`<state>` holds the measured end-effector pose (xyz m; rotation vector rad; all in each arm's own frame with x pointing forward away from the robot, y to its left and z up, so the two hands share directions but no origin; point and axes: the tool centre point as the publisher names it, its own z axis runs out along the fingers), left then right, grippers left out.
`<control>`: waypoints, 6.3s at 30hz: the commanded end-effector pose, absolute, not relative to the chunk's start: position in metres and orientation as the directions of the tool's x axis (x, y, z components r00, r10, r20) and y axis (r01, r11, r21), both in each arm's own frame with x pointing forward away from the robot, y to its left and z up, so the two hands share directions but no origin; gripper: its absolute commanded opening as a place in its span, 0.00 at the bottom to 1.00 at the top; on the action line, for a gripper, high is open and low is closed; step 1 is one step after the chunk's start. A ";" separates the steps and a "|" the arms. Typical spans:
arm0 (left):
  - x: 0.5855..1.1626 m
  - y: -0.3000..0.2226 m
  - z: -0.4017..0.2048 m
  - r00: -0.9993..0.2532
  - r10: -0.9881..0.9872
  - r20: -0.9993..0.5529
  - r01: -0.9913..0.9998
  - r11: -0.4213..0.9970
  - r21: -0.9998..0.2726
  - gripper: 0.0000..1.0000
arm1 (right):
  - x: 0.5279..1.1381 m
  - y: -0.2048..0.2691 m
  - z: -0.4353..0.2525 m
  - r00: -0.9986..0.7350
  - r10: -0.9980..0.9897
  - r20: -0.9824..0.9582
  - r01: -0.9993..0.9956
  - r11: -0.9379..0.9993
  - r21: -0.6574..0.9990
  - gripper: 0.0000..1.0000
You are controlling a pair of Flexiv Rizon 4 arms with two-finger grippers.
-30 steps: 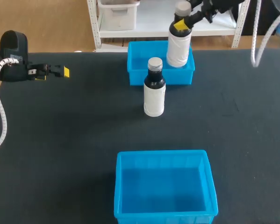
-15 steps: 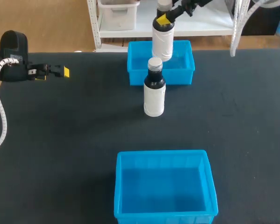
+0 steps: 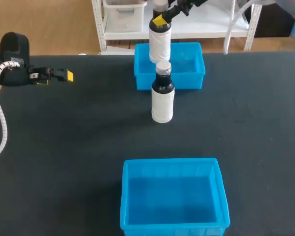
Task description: Pick up the bottle, and place it in the far bin if it is heavy, or in the near bin if it is light.
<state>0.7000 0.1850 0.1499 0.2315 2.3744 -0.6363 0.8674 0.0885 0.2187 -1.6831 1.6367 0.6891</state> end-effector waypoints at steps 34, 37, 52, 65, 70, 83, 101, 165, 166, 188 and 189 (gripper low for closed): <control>0.700 0.185 0.150 -0.767 0.000 -0.642 0.321 0.866 -0.383 1.00 | 0.902 0.118 0.183 0.036 -0.649 -0.760 -0.999 -0.007 -0.041 0.00; 0.700 0.185 0.150 -0.767 0.000 -0.642 0.321 0.866 -0.383 1.00 | 0.902 0.119 0.180 0.026 -0.653 -0.757 -0.999 -0.003 -0.032 0.00; 0.700 0.185 0.150 -0.767 0.000 -0.642 0.321 0.866 -0.383 1.00 | 0.905 0.122 0.164 -0.031 -0.661 -0.750 -0.999 -0.001 0.042 0.00; 0.700 0.185 0.150 -0.767 0.000 -0.642 0.321 0.866 -0.383 1.00 | 0.908 0.122 0.161 -0.057 -0.661 -0.748 -0.996 -0.014 0.089 0.00; 0.700 0.185 0.150 -0.767 0.000 -0.642 0.321 0.866 -0.383 1.00 | 0.908 0.122 0.156 -0.057 -0.668 -0.742 -0.996 -0.017 0.092 0.00; 0.700 0.185 0.150 -0.767 0.000 -0.642 0.321 0.866 -0.383 1.00 | 0.909 0.123 0.141 -0.079 -0.681 -0.728 -0.993 -0.013 0.120 0.00; 0.700 0.185 0.150 -0.767 0.000 -0.642 0.321 0.866 -0.383 1.00 | 0.908 0.124 0.126 -0.100 -0.692 -0.715 -0.989 -0.011 0.149 0.00; 0.700 0.185 0.150 -0.767 0.000 -0.642 0.321 0.866 -0.383 1.00 | 0.915 0.122 0.114 -0.154 -0.723 -0.674 -0.983 0.043 0.178 1.00; 0.700 0.185 0.150 -0.767 0.000 -0.642 0.321 0.866 -0.383 1.00 | 0.916 0.120 0.115 -0.154 -0.722 -0.674 -0.983 0.047 0.175 1.00; 0.700 0.185 0.150 -0.767 0.000 -0.642 0.321 0.866 -0.383 1.00 | 0.927 0.046 0.145 -0.201 -0.696 -0.690 -0.980 0.142 0.143 1.00; 0.700 0.185 0.150 -0.767 0.000 -0.642 0.321 0.866 -0.383 1.00 | 0.926 0.043 0.145 -0.203 -0.697 -0.688 -0.979 0.145 0.142 1.00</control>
